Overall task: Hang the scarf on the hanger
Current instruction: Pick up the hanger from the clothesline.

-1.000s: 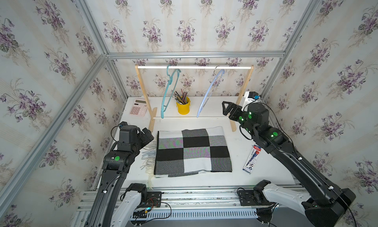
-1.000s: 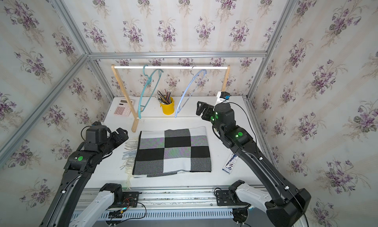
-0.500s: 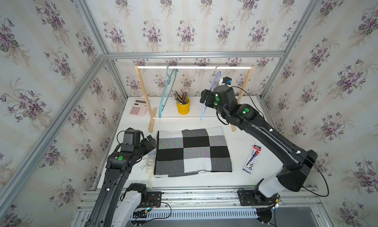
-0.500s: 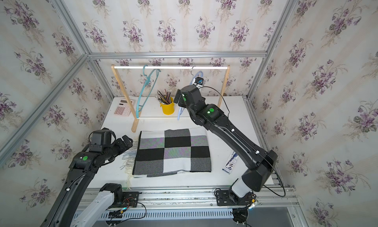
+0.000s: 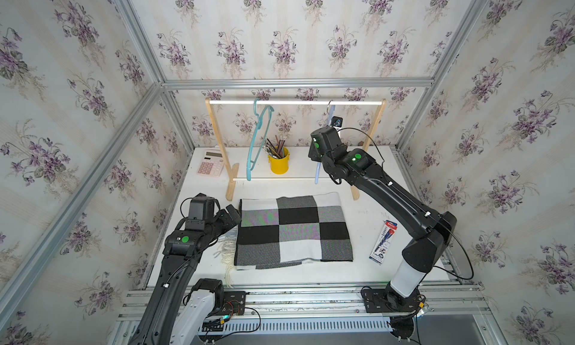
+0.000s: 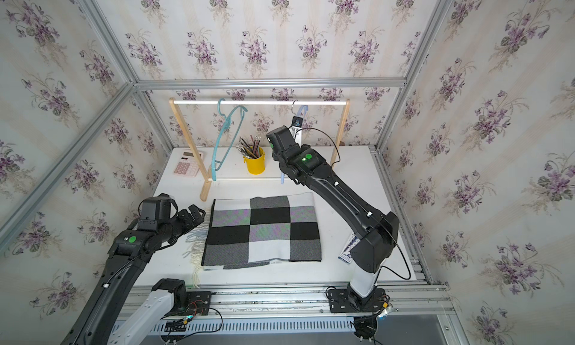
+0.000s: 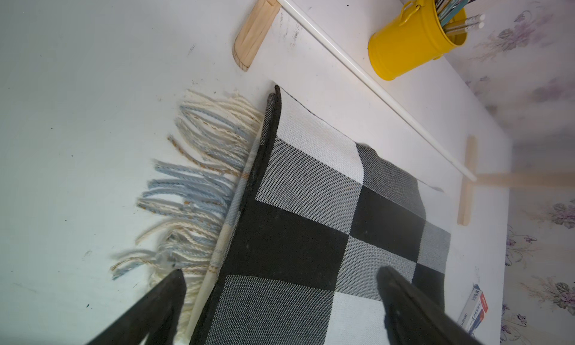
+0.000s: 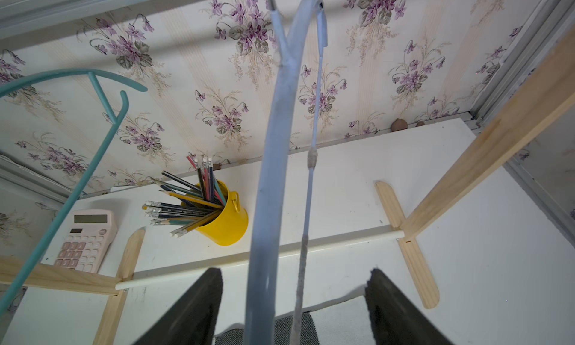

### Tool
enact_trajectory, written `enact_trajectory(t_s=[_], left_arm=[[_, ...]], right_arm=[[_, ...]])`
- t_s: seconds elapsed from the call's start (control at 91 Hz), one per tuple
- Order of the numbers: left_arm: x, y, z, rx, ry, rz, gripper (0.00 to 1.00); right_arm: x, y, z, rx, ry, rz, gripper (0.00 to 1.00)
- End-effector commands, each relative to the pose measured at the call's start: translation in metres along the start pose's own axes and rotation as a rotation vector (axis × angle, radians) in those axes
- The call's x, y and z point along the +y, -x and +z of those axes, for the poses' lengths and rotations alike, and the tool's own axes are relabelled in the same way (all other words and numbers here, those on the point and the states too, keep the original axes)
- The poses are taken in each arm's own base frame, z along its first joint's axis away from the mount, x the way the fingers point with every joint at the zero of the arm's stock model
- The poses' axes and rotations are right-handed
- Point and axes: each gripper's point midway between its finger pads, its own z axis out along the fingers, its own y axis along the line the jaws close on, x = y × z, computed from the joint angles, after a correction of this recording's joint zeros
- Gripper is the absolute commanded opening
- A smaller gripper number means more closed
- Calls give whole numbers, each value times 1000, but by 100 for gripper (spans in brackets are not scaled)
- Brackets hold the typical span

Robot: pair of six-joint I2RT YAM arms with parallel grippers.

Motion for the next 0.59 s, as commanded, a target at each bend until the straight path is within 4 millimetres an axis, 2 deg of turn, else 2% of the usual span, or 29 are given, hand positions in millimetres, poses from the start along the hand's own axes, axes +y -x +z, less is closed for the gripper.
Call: enact_trajectory(t_s=[0.0,0.363,0.473,0.582], left_arm=[[-5,2,0,-7,-23,11,97],[-4,1,0,-6,-24,11,97],[-5,1,0,-6,-27,10,97],[-5,0,0,-4,-29,8,97]], right_arm=[[-4,2,-4,3,0,-48,70],[-24,-3,0,31,-26,-61,53],[-25,-6,2,41,-18,-61,48],[-22,-8,4,48,0,-61,39]])
